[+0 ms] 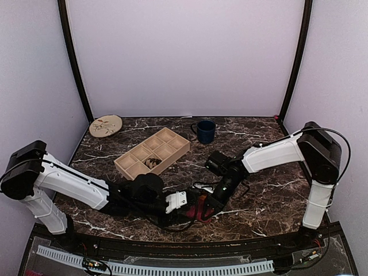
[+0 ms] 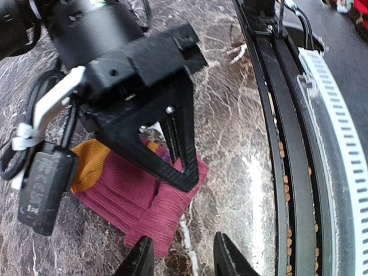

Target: Roll the socks

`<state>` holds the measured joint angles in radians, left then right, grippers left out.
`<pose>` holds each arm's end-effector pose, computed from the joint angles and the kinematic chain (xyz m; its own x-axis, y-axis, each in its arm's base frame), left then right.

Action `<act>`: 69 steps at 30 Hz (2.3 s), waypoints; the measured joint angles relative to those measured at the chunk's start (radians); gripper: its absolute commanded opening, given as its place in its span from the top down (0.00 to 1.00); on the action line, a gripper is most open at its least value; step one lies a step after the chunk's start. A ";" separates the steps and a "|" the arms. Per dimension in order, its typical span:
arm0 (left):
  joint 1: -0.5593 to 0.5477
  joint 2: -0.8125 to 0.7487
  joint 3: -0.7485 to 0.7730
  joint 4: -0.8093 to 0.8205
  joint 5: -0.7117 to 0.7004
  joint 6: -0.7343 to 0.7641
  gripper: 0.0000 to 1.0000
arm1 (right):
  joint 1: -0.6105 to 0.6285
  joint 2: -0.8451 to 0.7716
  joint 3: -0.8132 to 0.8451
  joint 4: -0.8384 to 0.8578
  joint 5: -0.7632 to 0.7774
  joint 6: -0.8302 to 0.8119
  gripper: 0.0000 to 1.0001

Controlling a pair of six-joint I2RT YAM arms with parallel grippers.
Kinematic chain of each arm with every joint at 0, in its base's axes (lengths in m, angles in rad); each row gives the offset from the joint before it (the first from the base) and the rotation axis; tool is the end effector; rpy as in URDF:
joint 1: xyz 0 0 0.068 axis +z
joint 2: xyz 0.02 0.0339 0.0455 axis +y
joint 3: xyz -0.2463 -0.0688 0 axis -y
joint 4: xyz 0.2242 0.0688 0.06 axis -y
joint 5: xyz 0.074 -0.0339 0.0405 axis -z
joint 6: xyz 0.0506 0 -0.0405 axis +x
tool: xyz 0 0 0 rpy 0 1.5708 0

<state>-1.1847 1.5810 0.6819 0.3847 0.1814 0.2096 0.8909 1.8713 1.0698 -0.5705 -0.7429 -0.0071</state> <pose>0.1108 -0.2969 0.1607 0.0207 0.4926 -0.8700 0.9876 0.1251 0.0943 0.1708 0.2657 0.1204 -0.6117 -0.7649 -0.2022 -0.6611 0.3537 0.6617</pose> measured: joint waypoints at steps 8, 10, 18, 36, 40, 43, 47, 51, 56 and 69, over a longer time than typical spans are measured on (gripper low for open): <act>-0.039 0.075 0.063 -0.054 -0.082 0.140 0.57 | -0.002 0.011 0.006 -0.007 -0.025 -0.002 1.00; -0.044 0.090 0.077 -0.062 -0.109 0.170 0.57 | -0.002 0.011 0.006 -0.007 -0.028 -0.003 1.00; -0.047 0.139 0.107 -0.082 -0.157 0.256 0.57 | -0.002 0.012 0.006 -0.007 -0.042 -0.011 1.00; -0.027 0.186 0.185 -0.180 -0.080 0.322 0.86 | -0.002 0.012 0.003 -0.012 -0.045 -0.010 1.00; -0.008 0.191 0.210 -0.233 -0.022 0.321 0.87 | -0.002 0.012 -0.005 -0.007 -0.046 -0.010 1.00; 0.005 0.204 0.241 -0.277 0.022 0.320 0.90 | -0.002 0.011 -0.014 0.000 -0.046 -0.005 1.00; 0.024 0.226 0.279 -0.330 0.082 0.314 0.96 | -0.002 0.007 -0.027 0.009 -0.046 0.014 0.83; 0.049 0.253 0.329 -0.397 0.144 0.307 0.96 | -0.002 -0.010 -0.045 0.027 -0.046 0.041 0.71; 0.076 0.274 0.360 -0.449 0.200 0.302 0.97 | -0.002 -0.035 -0.067 0.061 -0.042 0.091 0.68; 0.100 0.274 0.363 -0.474 0.278 0.284 0.98 | -0.009 -0.083 -0.165 0.228 -0.038 0.286 0.65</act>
<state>-1.0843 1.8549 1.0447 -0.0891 0.4591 0.4938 0.8818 1.7885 0.9051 -0.3428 -0.7807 0.2787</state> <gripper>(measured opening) 0.068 0.348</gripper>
